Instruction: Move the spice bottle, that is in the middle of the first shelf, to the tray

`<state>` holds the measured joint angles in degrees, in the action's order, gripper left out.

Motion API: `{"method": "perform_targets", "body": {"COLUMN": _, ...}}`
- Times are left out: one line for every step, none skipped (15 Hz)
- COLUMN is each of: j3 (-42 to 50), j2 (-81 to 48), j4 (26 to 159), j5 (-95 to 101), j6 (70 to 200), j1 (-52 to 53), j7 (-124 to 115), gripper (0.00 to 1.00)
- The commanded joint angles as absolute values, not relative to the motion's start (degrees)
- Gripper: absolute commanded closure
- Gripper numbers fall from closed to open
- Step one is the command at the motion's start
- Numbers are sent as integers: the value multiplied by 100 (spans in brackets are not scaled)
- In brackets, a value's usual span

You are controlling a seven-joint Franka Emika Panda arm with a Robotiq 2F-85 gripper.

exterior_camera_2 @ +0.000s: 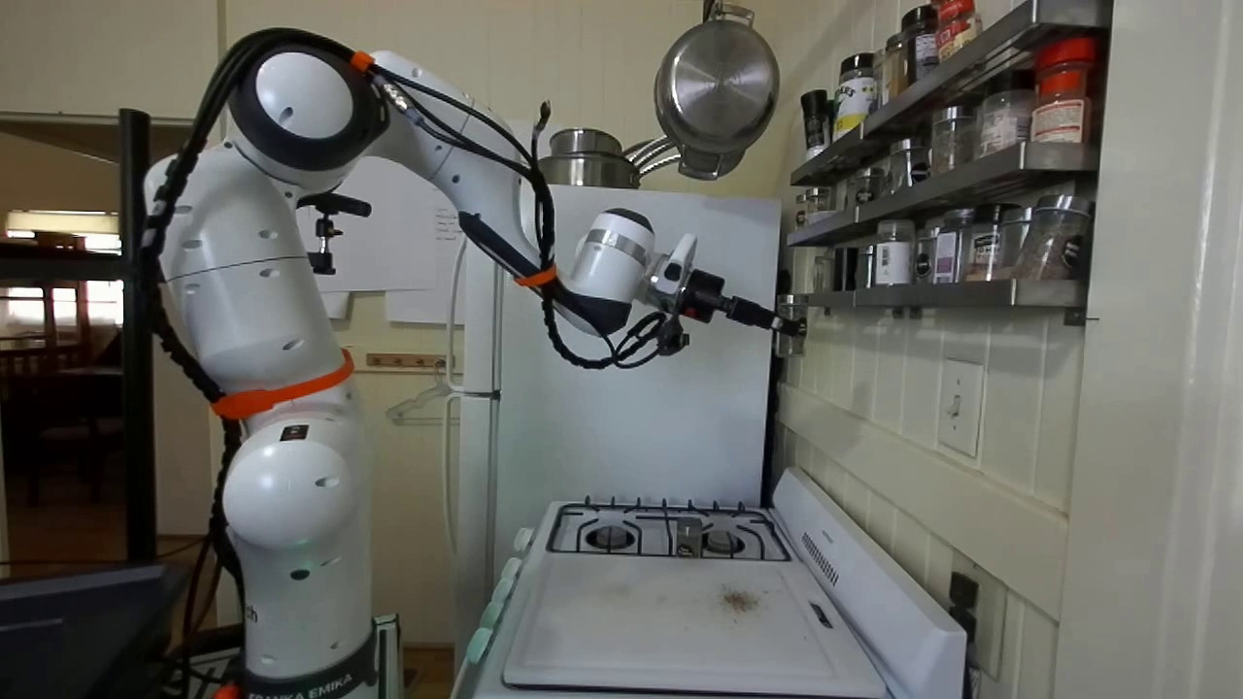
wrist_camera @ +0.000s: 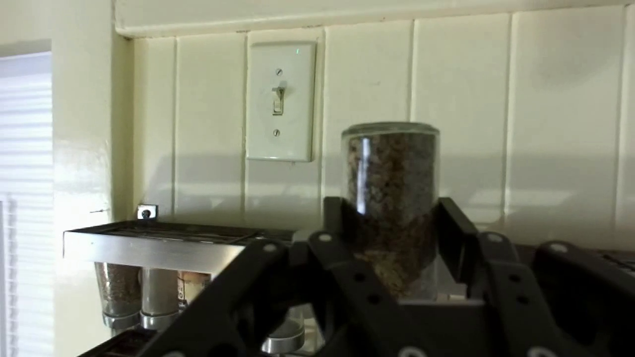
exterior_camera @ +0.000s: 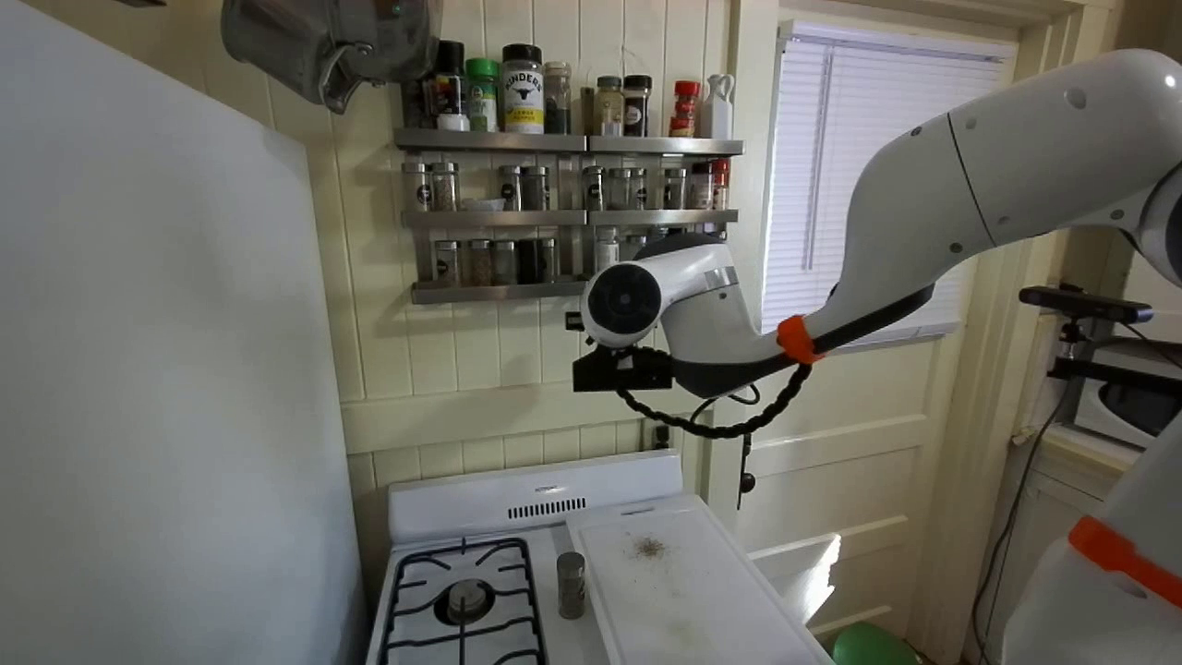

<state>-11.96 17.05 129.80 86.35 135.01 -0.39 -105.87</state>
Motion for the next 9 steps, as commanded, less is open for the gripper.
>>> {"method": "perform_targets", "body": {"j3": -1046, "j2": 1664, "j4": 13135, "j5": 8370, "j6": 13060, "j1": 357, "j7": -11048, "gripper": 77}}
{"method": "perform_targets", "body": {"j3": -1030, "j2": 1648, "j4": 13170, "j5": 8335, "j6": 12991, "j1": 406, "j7": -11152, "gripper": 77}}
{"method": "perform_targets", "body": {"j3": -1007, "j2": 1627, "j4": 13214, "j5": 8298, "j6": 12981, "j1": 451, "j7": -11222, "gripper": 77}}
{"method": "perform_targets", "body": {"j3": -1005, "j2": 1602, "j4": 13251, "j5": 8259, "j6": 12930, "j1": 490, "j7": -11316, "gripper": 77}}
{"method": "perform_targets", "body": {"j3": -1013, "j2": 1580, "j4": 13279, "j5": 8215, "j6": 12850, "j1": 521, "j7": -11412, "gripper": 77}}
{"method": "perform_targets", "body": {"j3": -1071, "j2": 1529, "j4": 13284, "j5": 8208, "j6": 12584, "j1": 542, "j7": -11525, "gripper": 77}}
{"method": "perform_targets", "body": {"j3": -1111, "j2": 1474, "j4": 13281, "j5": 8173, "j6": 12348, "j1": 575, "j7": -11696, "gripper": 77}}
{"method": "perform_targets", "body": {"j3": -1174, "j2": 1404, "j4": 13264, "j5": 8182, "j6": 12005, "j1": 607, "j7": -11867, "gripper": 77}}
{"method": "perform_targets", "body": {"j3": -1194, "j2": 1333, "j4": 13258, "j5": 8145, "j6": 11791, "j1": 661, "j7": -12015, "gripper": 77}}
